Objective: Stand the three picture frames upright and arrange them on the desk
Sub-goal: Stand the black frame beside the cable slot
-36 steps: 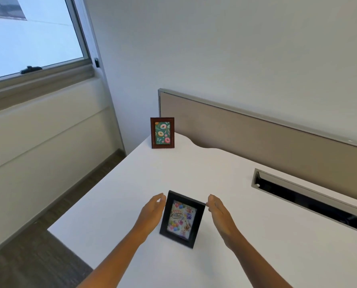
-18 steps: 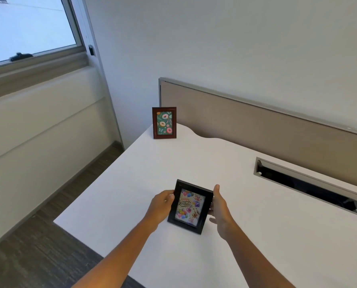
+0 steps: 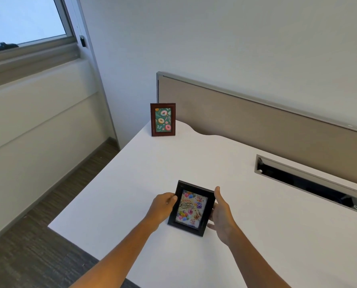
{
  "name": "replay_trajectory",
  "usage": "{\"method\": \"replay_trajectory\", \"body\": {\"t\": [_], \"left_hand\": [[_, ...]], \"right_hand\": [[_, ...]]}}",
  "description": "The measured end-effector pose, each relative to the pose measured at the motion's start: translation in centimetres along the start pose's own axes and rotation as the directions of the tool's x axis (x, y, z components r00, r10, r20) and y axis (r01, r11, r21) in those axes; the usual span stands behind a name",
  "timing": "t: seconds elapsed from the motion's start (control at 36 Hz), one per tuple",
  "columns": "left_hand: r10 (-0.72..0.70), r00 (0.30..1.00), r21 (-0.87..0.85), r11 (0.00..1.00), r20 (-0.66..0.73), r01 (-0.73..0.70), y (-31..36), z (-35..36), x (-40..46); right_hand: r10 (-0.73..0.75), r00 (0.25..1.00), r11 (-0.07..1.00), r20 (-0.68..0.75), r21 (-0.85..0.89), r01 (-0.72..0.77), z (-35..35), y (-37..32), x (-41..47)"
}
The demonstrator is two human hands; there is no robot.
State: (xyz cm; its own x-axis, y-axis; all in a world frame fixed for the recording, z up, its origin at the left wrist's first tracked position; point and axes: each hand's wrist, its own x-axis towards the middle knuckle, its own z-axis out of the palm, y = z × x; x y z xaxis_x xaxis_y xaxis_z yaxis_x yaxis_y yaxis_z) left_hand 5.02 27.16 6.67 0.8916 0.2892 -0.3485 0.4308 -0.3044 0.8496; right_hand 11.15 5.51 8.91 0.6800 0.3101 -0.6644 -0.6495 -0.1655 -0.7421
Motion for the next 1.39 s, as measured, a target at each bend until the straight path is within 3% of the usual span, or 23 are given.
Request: {"method": "replay_trajectory", "body": {"t": [0.39,0.78,1.14,1.39], "left_hand": [[0.047,0.998,0.024,0.999,-0.036,-0.046,2.2,1.3,2.0],[0.103,0.994,0.005,0.995,-0.017,-0.103,8.1,6.2,5.5],[0.140,0.990,0.031,0.990,0.027,-0.140,16.0,13.0,14.6],[0.158,0.987,0.082,0.984,-0.025,-0.155,20.6,16.7,23.0]], "right_hand": [[-0.047,0.998,0.997,-0.048,0.066,0.050,-1.1,-2.2,-0.4],[-0.086,0.991,0.989,-0.106,0.113,0.098,-7.6,-7.1,0.5],[-0.115,0.980,0.980,-0.165,0.144,0.140,-17.0,-14.2,5.5],[-0.146,0.968,0.978,-0.203,0.118,0.173,-21.6,-20.3,12.2]]}}
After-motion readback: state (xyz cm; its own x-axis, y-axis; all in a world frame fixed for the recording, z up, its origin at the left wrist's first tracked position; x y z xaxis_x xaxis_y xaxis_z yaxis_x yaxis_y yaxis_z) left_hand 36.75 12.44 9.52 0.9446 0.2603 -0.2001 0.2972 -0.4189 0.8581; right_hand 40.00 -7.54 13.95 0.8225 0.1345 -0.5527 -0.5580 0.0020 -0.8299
